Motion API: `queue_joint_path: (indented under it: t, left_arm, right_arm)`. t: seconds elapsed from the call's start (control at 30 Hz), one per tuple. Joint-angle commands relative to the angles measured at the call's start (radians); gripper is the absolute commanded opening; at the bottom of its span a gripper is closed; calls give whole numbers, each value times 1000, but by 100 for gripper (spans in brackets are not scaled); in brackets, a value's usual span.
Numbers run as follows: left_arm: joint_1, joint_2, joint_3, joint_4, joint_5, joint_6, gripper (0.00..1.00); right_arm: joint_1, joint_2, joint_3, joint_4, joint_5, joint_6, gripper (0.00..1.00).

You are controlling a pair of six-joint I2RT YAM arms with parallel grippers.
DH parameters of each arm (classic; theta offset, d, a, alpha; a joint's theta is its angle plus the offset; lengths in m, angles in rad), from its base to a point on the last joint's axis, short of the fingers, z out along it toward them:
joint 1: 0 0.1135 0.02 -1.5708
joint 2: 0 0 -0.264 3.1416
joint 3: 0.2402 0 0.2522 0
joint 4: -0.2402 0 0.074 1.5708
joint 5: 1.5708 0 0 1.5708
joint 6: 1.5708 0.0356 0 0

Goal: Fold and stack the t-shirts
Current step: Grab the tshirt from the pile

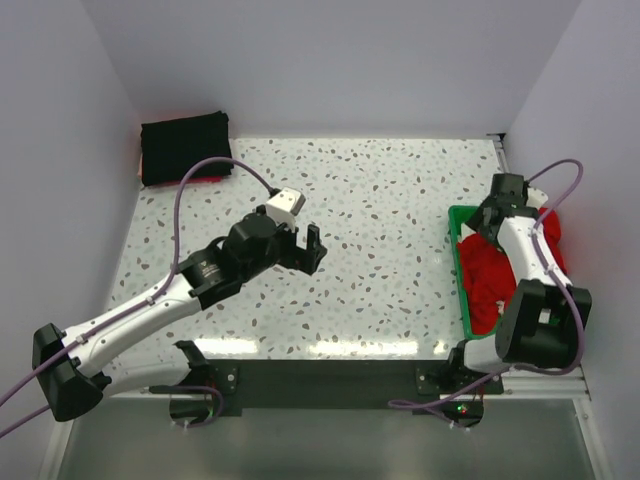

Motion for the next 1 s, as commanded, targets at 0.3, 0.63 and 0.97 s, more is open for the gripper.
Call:
queue_joint_path:
  t: [0.3,0.63,0.97]
  left_arm:
    - [3,2,-8,1,-6,21,100]
    - [4,-54,1,-34,-113,-3,100]
    - [12,-75,21,-34,-167,-57,100]
  right_arm:
    - [-13,159,0,150,-74,98,34]
    - [-10,-166,121,25,-244,-8,0]
    - [19,-252,376,-90,-324,-46,0]
